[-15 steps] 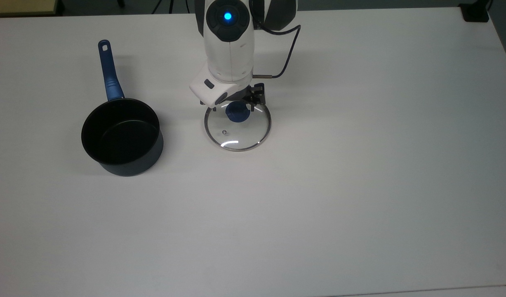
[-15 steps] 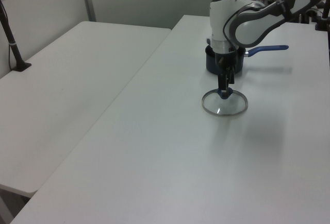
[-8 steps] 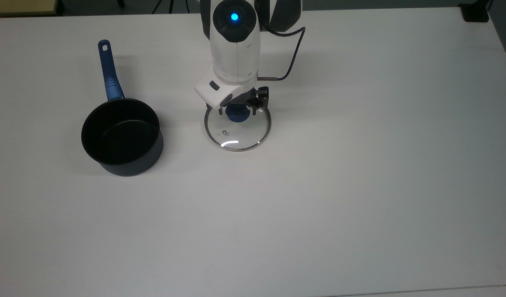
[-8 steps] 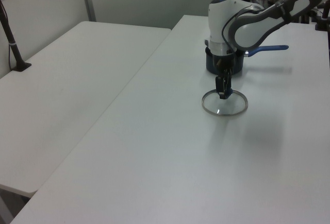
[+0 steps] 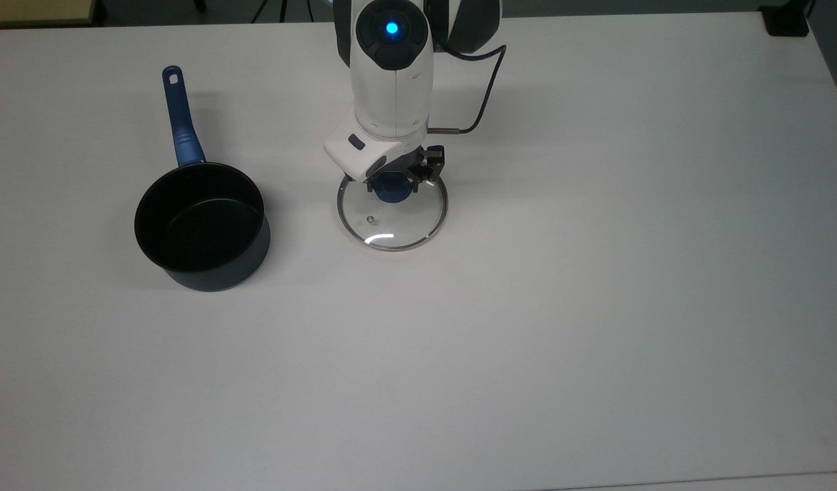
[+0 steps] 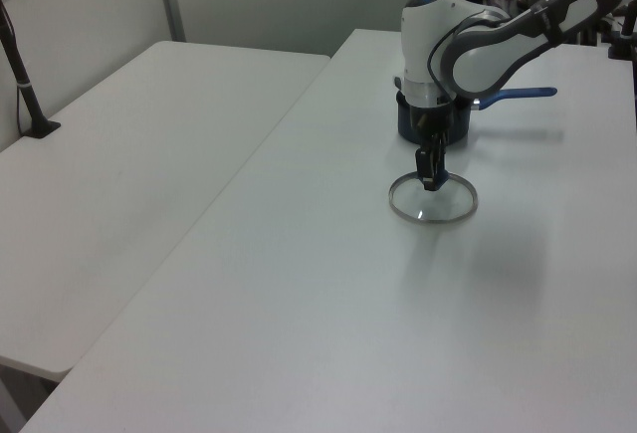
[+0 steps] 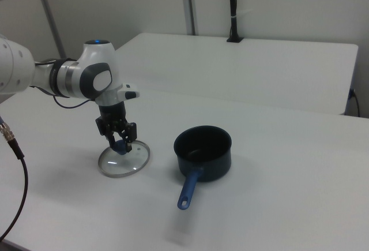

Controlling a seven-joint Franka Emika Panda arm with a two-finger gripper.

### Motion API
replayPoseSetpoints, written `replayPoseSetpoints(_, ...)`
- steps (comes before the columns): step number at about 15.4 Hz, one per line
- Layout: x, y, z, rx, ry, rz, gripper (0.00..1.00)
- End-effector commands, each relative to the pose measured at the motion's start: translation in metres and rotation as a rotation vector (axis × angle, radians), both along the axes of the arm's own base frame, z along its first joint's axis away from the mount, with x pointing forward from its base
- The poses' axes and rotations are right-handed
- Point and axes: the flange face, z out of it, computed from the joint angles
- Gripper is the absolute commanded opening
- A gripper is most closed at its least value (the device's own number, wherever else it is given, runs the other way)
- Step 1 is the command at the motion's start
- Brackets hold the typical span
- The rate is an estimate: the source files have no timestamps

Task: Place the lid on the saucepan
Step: 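Close the gripper on the blue knob of the glass lid, then lift the glass lid and carry it toward the black saucepan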

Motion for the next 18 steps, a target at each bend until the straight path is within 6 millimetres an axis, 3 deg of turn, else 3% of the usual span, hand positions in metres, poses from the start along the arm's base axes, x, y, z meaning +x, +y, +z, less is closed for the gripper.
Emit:
replayPoseSetpoints(1, 0.003, 0.0, 0.017, -0.012, -0.036, 0.008, 0.5)
replayPoseSetpoints(2, 0.001, -0.001, 0.023, -0.012, -0.03, 0.006, 0.5)
replayPoseSetpoints(5, 0.006, -0.009, 0.068, -0.014, 0.008, 0.03, 0.5)
replayPoseSetpoints(8, 0.013, -0.03, 0.109, -0.011, 0.015, 0.005, 0.5)
replayPoseSetpoints(13, 0.021, -0.079, 0.128, -0.033, -0.023, -0.056, 0.49)
replayPoseSetpoints(15, 0.027, -0.116, 0.143, -0.039, -0.054, -0.106, 0.49)
replayPoseSetpoints(18, 0.027, -0.154, 0.143, -0.046, -0.055, -0.129, 0.49)
